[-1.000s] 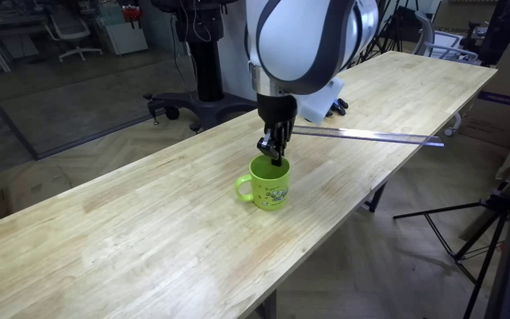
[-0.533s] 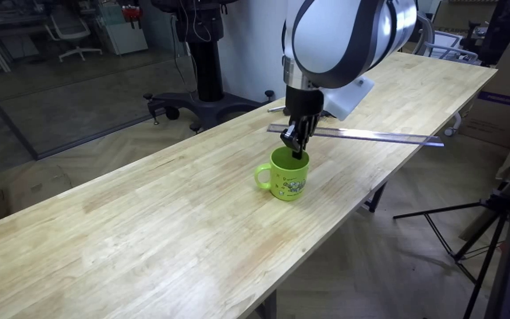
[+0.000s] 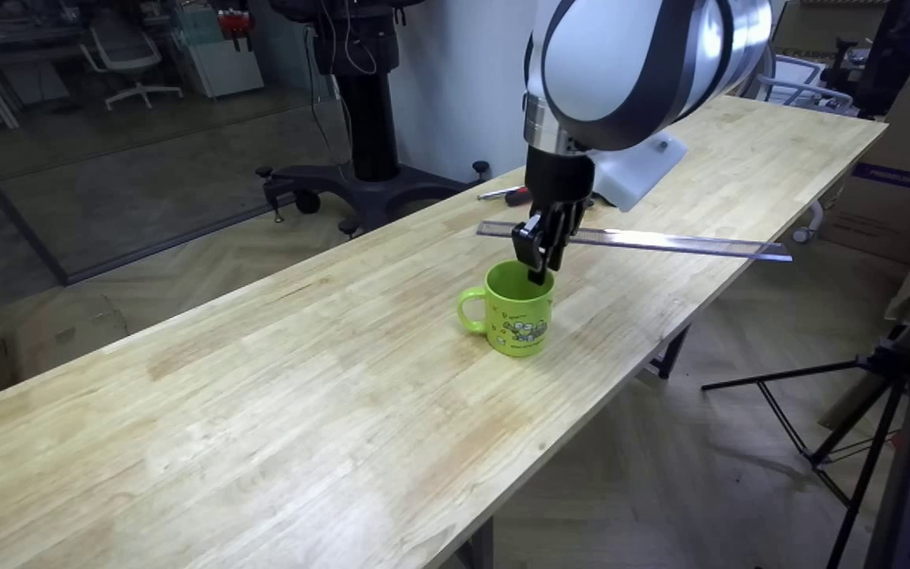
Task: Move the green mug to the right
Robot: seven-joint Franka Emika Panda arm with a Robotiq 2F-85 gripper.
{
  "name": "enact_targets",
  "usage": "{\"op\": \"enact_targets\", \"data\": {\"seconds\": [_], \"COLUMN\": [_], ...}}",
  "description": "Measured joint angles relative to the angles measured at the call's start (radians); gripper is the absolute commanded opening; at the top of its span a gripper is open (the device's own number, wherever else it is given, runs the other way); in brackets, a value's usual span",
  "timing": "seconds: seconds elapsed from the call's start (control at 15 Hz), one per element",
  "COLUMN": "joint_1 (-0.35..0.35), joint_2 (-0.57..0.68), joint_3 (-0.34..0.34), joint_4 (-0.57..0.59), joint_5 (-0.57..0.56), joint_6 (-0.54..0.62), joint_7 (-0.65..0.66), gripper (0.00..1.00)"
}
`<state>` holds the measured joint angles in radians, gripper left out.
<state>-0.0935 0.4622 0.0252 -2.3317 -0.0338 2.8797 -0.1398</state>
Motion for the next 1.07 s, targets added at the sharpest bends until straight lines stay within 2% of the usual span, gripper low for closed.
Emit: {"op": "enact_targets", "data": {"seconds": [0.27,0.33,0.67,1.07], "joint_1": [0.003,0.004,0.007,0.007], "joint_2": [-0.052,-0.067,-0.135,-0.145], "joint_3": [-0.008,-0.009,-0.009,-0.009], "joint_4": [-0.035,-0.045,-0.089,-0.100], "joint_5": [-0.001,-0.001,0.006,0.012], "joint_6": [0.011,0.011,0.009,0.009], "joint_7": [0.001,0.001,0.004,0.004], "gripper": [0.95,0.99,1.00,1.00]}}
